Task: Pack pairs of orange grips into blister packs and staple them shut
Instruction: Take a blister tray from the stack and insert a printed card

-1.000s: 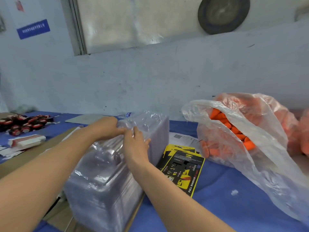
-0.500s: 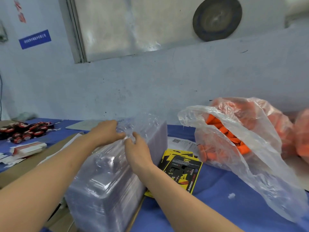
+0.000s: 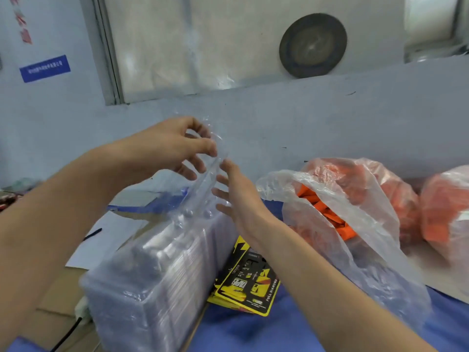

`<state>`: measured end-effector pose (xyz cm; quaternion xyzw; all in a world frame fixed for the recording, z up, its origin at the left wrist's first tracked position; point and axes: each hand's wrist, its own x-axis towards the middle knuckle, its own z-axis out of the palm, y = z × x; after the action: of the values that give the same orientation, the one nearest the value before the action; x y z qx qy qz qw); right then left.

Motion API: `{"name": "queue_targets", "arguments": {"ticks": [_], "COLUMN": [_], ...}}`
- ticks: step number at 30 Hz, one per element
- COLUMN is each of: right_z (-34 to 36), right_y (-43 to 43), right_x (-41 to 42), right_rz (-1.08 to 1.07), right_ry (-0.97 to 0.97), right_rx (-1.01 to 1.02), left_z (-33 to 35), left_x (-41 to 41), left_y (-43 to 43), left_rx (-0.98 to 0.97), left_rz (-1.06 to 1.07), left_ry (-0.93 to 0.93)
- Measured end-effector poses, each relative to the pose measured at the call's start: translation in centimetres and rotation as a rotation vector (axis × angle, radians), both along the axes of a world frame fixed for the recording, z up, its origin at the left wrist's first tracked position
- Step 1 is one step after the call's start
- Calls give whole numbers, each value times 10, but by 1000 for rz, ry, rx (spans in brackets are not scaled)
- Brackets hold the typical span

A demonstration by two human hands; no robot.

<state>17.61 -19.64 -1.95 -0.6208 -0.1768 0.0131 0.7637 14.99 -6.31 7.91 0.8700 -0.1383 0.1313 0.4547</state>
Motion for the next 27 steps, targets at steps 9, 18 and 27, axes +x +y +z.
{"name": "queue_targets", "arguments": {"ticks": [9, 18, 27], "right_z": [-49, -219, -202], "right_y": [-215, -282, -329], "right_x": [-98, -204, -170], "right_rz": [-4, -74, -449], "right_ry": [3, 455, -62], "right_rx": [283, -626, -673], "left_z": [-115, -323, -355], "left_x": [-96, -99, -93], "left_y": [-166, -254, -267], "left_rx": [969, 928, 786], "left_rz": [-183, -397, -485], "left_ry": [-911, -1031, -686]}}
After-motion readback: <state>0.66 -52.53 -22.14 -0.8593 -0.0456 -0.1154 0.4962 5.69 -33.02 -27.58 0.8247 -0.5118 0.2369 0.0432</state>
